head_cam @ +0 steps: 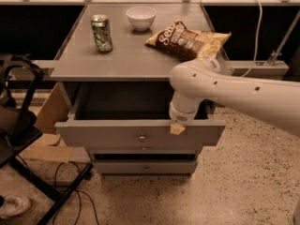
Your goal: Open top drawer
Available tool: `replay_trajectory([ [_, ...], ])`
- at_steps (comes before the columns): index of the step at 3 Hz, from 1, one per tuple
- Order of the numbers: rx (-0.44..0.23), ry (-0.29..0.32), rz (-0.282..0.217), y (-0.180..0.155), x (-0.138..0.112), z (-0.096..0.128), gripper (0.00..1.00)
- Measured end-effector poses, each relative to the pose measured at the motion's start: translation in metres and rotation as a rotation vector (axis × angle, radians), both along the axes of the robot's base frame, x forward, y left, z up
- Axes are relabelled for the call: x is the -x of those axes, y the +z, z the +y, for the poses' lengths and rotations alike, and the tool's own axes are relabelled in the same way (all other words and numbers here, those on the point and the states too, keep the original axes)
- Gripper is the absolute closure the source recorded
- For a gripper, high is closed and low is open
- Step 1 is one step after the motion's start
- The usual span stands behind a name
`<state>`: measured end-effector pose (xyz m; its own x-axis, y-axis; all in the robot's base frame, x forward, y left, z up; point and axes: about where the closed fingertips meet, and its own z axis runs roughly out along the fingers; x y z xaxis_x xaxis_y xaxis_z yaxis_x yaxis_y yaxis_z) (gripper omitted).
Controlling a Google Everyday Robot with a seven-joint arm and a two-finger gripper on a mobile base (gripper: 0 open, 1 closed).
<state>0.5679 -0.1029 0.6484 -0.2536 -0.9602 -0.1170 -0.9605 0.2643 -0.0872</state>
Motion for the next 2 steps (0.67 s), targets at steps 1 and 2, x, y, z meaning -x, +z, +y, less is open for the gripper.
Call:
replay_trajectory([
  [1, 0.000, 0.000, 0.000, 0.0000, -0.0001, 0.0003, 1.00],
  [2, -0.014, 0.004, 0.001, 0.0002, 0.0078, -0.0013, 1.00],
])
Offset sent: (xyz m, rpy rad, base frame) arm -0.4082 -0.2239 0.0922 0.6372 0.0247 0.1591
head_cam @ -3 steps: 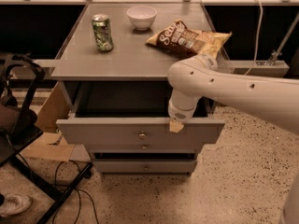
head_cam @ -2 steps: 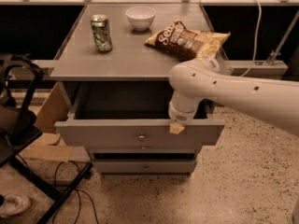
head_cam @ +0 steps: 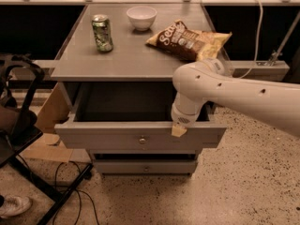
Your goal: Open top drawer
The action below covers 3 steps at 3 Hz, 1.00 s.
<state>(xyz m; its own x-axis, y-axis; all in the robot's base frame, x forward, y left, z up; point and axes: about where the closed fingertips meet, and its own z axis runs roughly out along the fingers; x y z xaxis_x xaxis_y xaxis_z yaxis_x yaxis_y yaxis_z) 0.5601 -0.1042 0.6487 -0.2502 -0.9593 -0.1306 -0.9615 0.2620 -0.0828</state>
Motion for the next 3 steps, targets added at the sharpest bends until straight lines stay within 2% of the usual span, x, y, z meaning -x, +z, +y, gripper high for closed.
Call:
replay_trajectory([
  [3, -0.016, 0.004, 0.000, 0.0013, 0.0086, -0.0019, 1.00],
])
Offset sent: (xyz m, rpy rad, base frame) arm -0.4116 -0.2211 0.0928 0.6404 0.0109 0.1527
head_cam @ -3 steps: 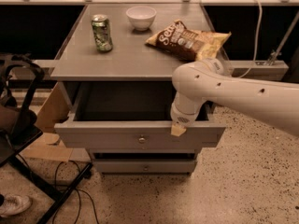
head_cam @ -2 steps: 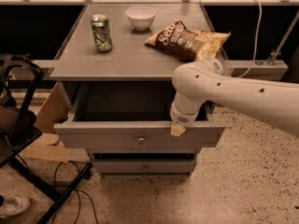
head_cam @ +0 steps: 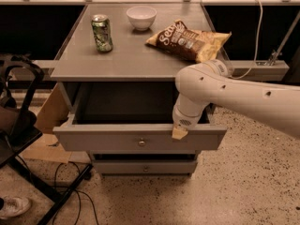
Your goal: Open top drawer
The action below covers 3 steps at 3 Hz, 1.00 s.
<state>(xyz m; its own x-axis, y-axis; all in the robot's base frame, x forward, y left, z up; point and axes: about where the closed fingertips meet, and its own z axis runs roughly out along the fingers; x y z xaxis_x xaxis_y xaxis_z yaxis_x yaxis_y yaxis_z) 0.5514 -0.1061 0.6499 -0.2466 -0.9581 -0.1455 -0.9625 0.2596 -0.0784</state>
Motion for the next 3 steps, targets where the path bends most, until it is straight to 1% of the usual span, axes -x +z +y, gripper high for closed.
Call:
replay_trajectory([
  [1, -0.015, 0.003, 0.001, 0.0002, 0.0089, -0.0018, 1.00],
  [2, -0.015, 0.003, 0.001, 0.0006, 0.0089, -0.0018, 1.00],
  [3, -0.015, 0.003, 0.001, 0.0006, 0.0089, -0.0018, 0.82],
])
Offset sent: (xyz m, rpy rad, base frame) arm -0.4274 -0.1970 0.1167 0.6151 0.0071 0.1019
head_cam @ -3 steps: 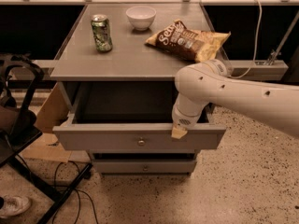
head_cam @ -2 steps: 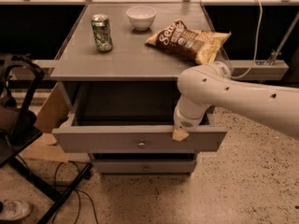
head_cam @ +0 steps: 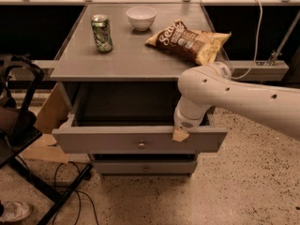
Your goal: Open top drawer
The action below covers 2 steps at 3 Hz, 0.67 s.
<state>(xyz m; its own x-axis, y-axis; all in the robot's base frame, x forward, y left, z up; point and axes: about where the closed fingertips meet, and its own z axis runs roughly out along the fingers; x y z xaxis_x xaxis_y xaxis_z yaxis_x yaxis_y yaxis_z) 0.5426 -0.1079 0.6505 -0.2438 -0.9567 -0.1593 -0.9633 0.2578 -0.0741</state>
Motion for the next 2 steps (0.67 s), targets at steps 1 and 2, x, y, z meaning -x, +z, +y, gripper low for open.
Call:
replay_trajectory([
  [1, 0.000, 0.000, 0.000, 0.0000, 0.0000, 0.0000, 0.57],
  [2, 0.000, 0.000, 0.000, 0.0000, 0.0000, 0.0000, 0.35],
])
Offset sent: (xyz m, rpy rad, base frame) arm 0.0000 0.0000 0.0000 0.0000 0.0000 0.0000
